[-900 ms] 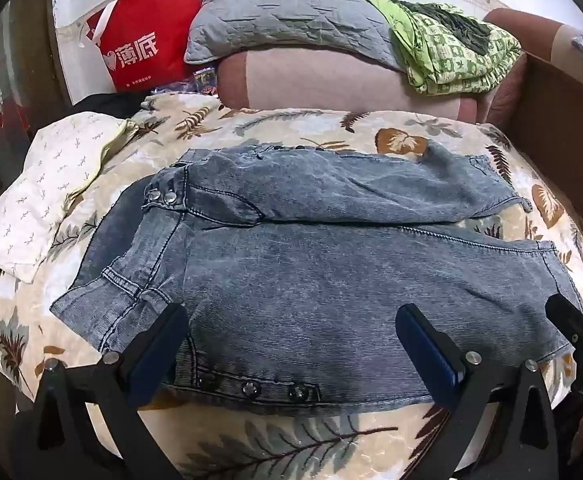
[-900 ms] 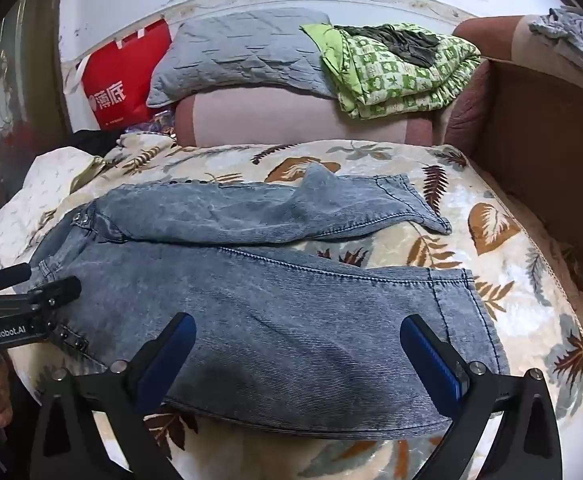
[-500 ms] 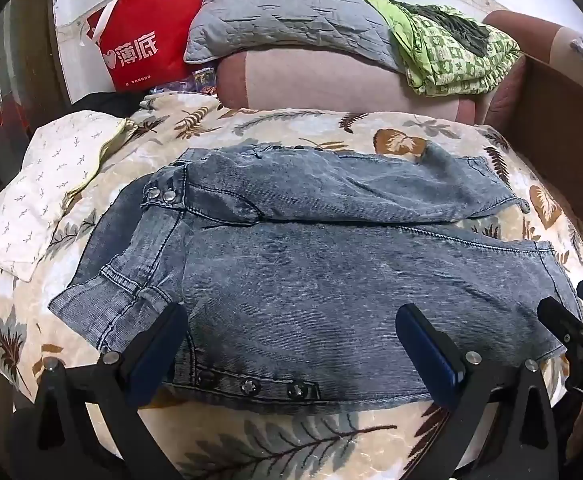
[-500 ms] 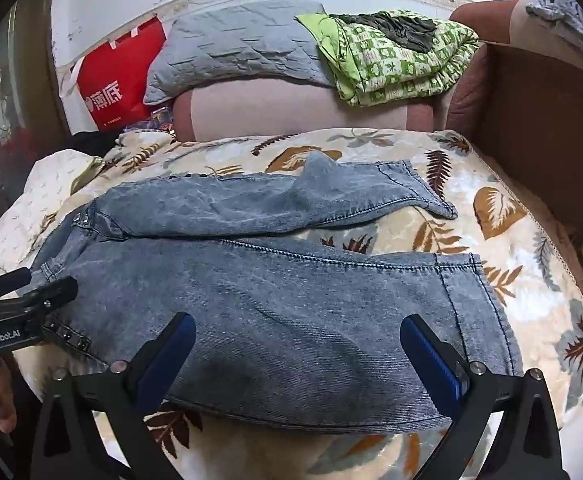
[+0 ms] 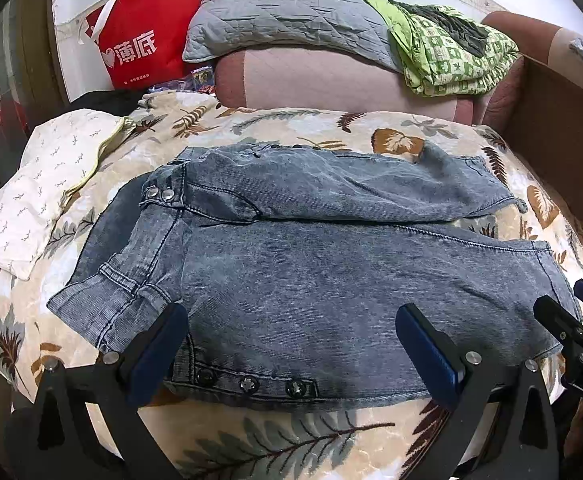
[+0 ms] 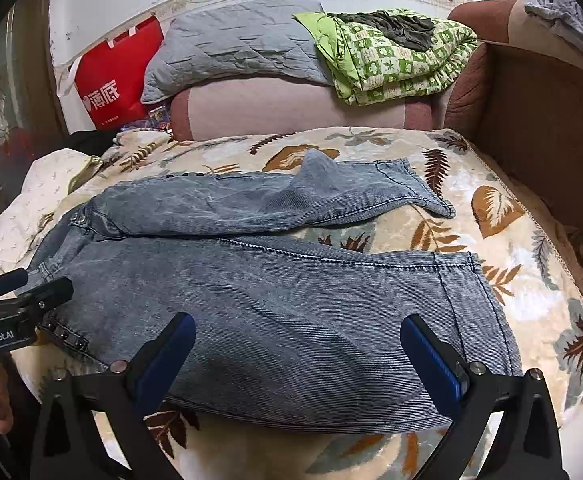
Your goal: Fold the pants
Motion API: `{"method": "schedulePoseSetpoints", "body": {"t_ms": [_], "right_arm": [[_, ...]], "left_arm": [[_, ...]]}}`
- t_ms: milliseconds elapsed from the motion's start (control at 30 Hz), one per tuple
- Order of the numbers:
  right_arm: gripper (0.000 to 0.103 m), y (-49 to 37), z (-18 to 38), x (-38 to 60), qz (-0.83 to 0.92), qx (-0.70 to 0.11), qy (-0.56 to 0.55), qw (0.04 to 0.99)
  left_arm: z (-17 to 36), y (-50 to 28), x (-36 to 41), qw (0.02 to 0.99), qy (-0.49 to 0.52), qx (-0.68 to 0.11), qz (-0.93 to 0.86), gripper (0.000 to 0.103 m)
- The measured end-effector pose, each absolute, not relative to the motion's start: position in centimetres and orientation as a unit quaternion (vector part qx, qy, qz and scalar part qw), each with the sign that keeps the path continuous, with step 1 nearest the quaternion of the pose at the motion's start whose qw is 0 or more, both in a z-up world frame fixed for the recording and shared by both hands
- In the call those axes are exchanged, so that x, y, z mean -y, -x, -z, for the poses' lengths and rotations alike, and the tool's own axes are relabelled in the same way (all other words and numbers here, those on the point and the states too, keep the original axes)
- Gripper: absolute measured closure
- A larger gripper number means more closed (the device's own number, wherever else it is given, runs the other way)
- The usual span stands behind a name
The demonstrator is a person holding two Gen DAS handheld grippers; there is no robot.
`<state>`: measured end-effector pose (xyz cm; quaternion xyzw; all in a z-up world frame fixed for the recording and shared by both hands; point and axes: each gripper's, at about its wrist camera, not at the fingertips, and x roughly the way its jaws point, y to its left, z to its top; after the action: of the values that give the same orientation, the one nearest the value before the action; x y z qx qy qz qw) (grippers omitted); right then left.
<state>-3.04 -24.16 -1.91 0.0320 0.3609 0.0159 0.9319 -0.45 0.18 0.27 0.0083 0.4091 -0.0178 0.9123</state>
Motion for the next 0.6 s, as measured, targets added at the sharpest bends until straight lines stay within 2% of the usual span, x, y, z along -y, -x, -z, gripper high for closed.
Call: {"method": "schedulePoseSetpoints", "body": {"t_ms": [600], "right_arm": [[0.000,2.95,2.06,24.55,-0.005,-0.363,-0.032,0.931]], "left_arm": [[0.00,0.36,-0.49,0.911,0.000,-0.413,0.017,0.000]]}}
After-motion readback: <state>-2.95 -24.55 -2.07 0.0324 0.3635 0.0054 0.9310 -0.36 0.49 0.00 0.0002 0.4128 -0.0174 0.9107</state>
